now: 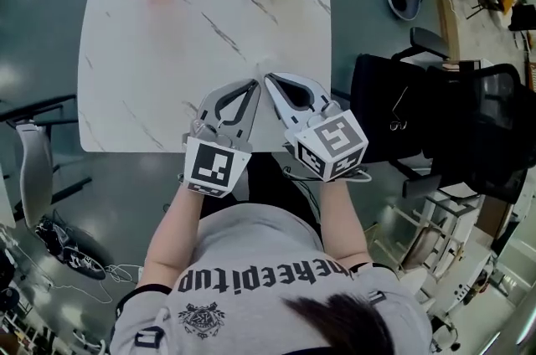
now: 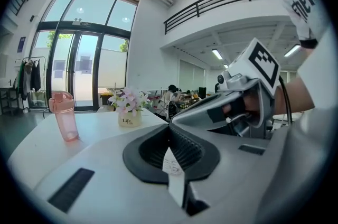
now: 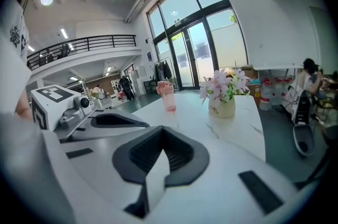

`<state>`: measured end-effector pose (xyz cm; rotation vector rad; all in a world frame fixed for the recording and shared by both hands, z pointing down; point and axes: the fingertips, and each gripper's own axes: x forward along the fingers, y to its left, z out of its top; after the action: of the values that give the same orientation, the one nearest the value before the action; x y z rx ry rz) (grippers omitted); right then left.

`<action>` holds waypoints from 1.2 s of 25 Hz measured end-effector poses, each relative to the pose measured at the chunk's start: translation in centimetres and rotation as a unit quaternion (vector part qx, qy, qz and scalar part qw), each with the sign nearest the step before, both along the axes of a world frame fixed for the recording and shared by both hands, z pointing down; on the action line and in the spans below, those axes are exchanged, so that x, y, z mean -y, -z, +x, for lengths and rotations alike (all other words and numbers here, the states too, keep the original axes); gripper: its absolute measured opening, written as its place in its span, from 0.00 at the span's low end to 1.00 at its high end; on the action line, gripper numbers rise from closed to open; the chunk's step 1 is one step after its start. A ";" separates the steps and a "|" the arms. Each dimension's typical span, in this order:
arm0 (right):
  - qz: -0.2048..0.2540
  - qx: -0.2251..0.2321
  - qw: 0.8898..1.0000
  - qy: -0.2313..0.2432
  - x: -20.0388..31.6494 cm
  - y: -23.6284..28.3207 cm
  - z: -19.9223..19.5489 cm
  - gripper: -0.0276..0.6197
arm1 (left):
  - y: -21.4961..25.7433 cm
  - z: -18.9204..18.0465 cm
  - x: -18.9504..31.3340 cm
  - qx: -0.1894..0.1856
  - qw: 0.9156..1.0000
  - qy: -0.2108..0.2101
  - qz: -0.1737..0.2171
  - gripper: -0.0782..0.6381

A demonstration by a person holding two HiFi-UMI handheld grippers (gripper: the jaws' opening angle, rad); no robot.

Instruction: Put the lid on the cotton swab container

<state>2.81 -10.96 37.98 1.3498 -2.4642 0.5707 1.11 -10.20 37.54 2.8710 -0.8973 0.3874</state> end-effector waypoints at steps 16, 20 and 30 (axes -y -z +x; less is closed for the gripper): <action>0.075 0.008 0.994 -0.077 -2.1 6.0 -0.5 0.06 | 6.1 -0.2 -0.5 -0.044 0.995 -0.081 0.040 0.13; 0.096 0.006 0.990 -0.103 -3.0 7.2 -0.4 0.06 | 7.1 0.1 -1.2 -0.048 0.991 -0.110 0.050 0.13; 0.132 0.004 0.979 -0.157 -5.4 8.9 -0.6 0.06 | 8.4 0.3 -3.7 -0.059 0.982 -0.170 0.059 0.13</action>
<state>2.21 -5.52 29.06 1.8621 -2.4129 0.3196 1.37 -6.49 29.10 3.1202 -0.4226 0.1941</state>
